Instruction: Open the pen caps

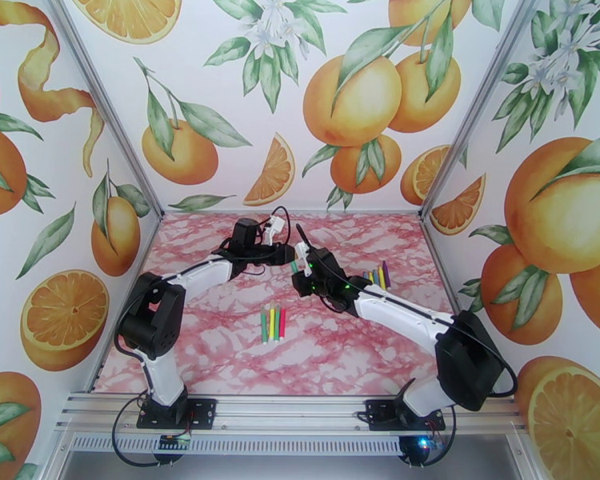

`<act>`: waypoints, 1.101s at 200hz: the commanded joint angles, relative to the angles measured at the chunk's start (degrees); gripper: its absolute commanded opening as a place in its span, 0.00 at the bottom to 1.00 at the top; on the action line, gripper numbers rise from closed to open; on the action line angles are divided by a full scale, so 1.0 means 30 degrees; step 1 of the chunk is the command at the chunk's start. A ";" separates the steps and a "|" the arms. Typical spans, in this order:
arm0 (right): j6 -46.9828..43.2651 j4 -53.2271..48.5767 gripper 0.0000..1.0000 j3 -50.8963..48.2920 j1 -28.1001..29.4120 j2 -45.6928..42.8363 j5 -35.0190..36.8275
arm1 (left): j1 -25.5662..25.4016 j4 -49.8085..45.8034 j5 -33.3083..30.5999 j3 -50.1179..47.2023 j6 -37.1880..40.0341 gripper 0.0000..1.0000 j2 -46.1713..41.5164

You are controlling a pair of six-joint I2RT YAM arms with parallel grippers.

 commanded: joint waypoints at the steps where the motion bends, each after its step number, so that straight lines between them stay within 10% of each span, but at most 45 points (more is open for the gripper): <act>1: -0.0252 0.0385 0.19 0.0294 0.0108 0.0225 -0.0384 | 0.0018 0.0462 -0.0060 0.0707 0.0190 0.14 0.0380; 50: -0.0091 0.0874 0.38 0.0277 0.0082 0.0488 -0.0284 | 0.0018 0.0612 0.0325 0.0772 0.0005 0.05 0.0397; 122: 0.0224 0.1785 0.41 0.0821 -0.0073 0.1585 -0.0831 | -0.0004 0.1223 0.1117 0.0332 -0.0279 0.00 -0.0017; 220: 0.0048 0.2085 0.14 -0.0015 -0.0086 0.1405 -0.1121 | 0.0207 0.1169 0.0487 0.0610 -0.0658 0.00 -0.0003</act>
